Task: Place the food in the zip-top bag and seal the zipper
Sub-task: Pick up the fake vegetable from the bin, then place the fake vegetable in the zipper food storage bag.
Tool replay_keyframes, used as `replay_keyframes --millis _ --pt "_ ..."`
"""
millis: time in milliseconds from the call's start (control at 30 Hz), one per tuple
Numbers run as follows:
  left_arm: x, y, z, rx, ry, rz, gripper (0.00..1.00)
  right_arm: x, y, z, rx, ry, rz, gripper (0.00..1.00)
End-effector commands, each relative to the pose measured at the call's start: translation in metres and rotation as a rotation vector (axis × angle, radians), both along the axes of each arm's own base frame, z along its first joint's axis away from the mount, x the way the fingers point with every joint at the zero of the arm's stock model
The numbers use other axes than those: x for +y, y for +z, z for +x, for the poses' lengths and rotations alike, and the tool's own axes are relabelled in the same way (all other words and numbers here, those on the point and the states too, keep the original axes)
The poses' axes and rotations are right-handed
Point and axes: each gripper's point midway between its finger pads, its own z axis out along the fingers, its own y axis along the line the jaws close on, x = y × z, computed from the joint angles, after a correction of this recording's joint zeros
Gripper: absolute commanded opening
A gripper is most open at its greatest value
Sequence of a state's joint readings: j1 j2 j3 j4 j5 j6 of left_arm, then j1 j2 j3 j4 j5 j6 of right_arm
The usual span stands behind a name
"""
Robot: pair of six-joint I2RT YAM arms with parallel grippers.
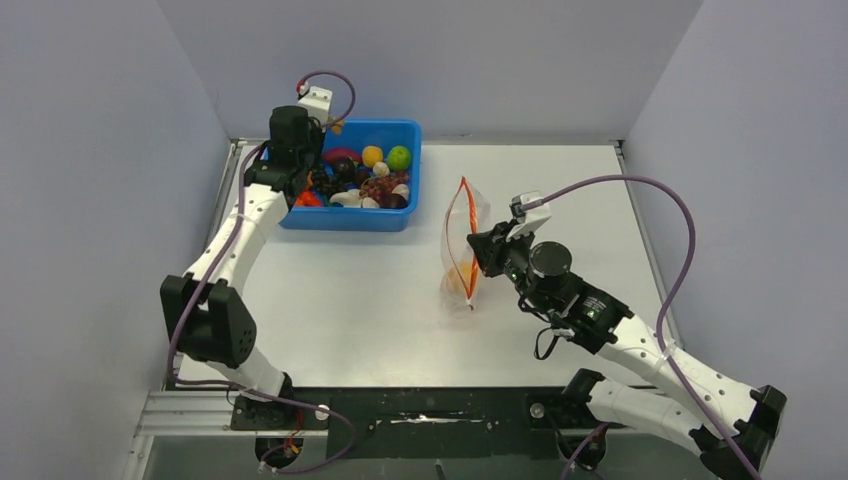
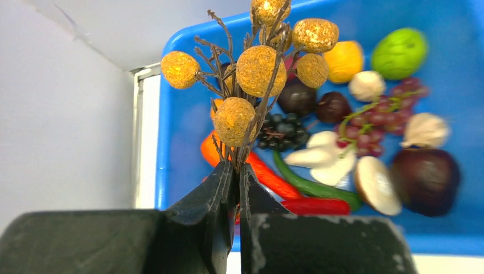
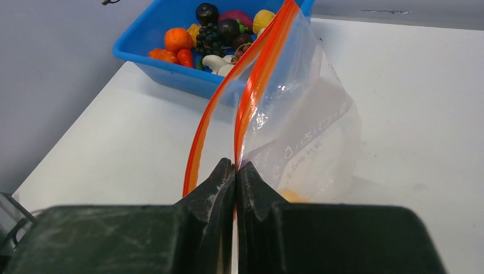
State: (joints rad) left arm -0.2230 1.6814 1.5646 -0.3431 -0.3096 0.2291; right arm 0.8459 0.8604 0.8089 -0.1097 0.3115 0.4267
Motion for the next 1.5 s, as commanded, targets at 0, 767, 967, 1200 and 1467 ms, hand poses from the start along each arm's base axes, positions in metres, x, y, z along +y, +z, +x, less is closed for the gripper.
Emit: replay_keyframes --millis 0,767,967,1200,1467 --pt "-0.038 0.056 -0.018 -0.198 -0.129 -0.305 0.0 0.003 0.029 0.005 -0.041 -0.039 0.112 0.0" --pt "-0.122 0.144 -0.167 -0.421 -0.677 -1.208 0.0 0.041 0.01 0.022 0.085 -0.054 0.258 0.0" --pt "-0.128 0.15 -0.183 -0.418 -0.753 -1.423 0.0 0.043 0.022 0.028 0.078 -0.084 0.318 0.0" --pt "-0.139 0.141 -0.194 -0.378 -0.778 -1.678 0.0 0.048 0.045 0.039 0.032 -0.103 0.381 0.0" --pt "-0.17 0.138 -0.2 -0.37 -0.787 -1.7 0.0 0.063 0.055 0.041 0.02 -0.053 0.447 0.0"
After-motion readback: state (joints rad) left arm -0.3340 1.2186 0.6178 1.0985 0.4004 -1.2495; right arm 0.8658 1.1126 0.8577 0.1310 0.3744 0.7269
